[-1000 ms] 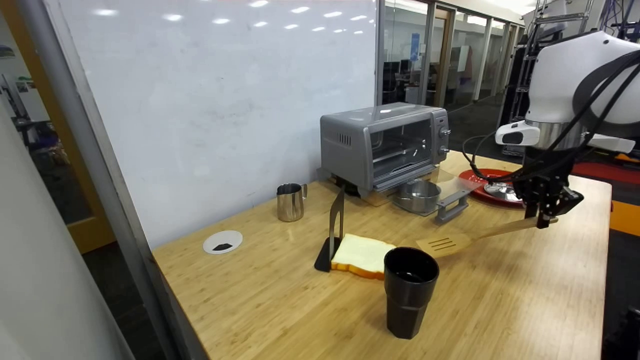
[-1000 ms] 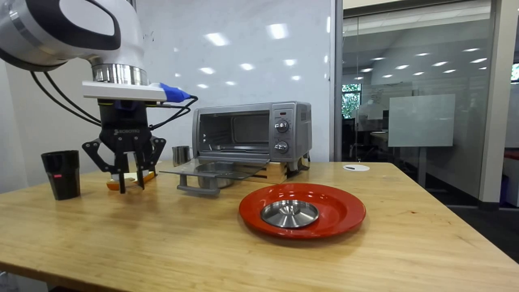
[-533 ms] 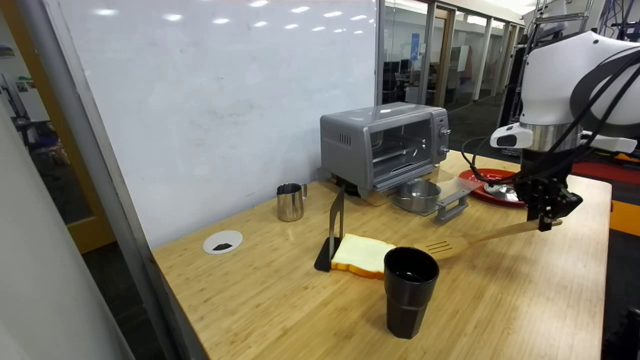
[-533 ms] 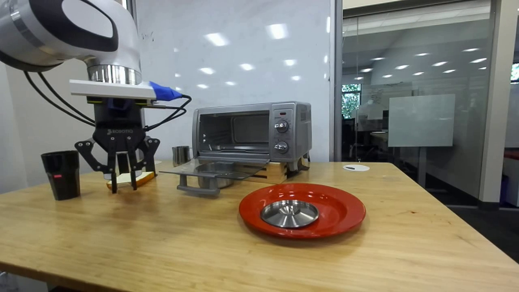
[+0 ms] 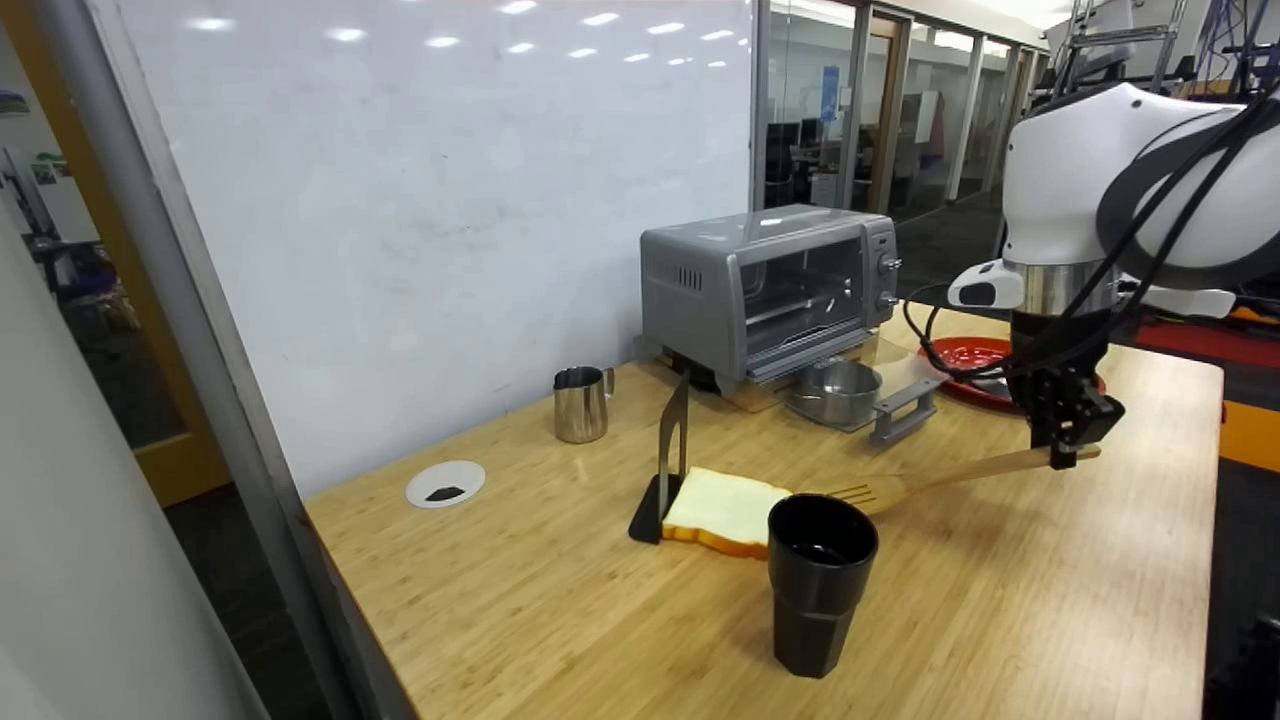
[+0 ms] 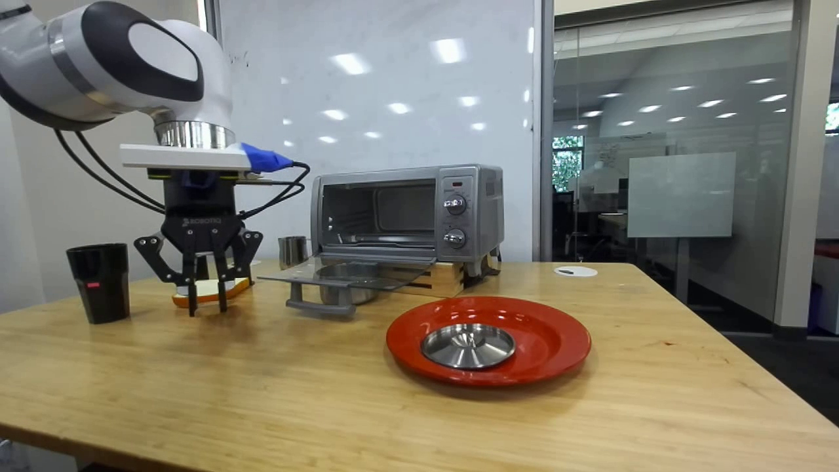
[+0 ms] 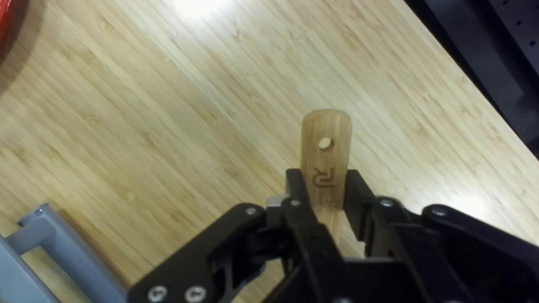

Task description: Use the wooden spatula to place the slice of bread in the mini oven then close the oven door

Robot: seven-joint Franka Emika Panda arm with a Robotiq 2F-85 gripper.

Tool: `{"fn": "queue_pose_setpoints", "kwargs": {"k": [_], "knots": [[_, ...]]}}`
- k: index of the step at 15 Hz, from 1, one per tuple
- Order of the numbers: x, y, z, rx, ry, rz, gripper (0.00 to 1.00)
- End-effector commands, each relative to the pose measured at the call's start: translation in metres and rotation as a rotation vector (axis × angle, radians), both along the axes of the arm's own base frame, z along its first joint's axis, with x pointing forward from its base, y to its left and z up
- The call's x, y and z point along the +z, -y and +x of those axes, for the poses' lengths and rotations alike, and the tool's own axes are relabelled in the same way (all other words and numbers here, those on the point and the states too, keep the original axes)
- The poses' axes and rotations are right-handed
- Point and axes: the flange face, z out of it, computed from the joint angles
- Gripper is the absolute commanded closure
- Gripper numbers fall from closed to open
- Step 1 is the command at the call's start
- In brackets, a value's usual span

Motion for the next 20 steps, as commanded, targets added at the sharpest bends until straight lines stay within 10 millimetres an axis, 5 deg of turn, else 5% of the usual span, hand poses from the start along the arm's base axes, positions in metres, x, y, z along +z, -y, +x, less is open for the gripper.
{"fn": "queue_pose_setpoints", "kwargs": {"k": [1,7,13,20], "knots": [[-0.009,-0.005,0.016,-0.018,-0.034,-0.034,0.93],[-0.016,-0.015,0.017,-0.017,-0.040,-0.070,0.93],[-0.018,-0.005,-0.010,-0.054,-0.102,-0.127,0.93],[-0.020,-0.034,-0.037,-0.003,-0.140,-0.117,0.93]]}}
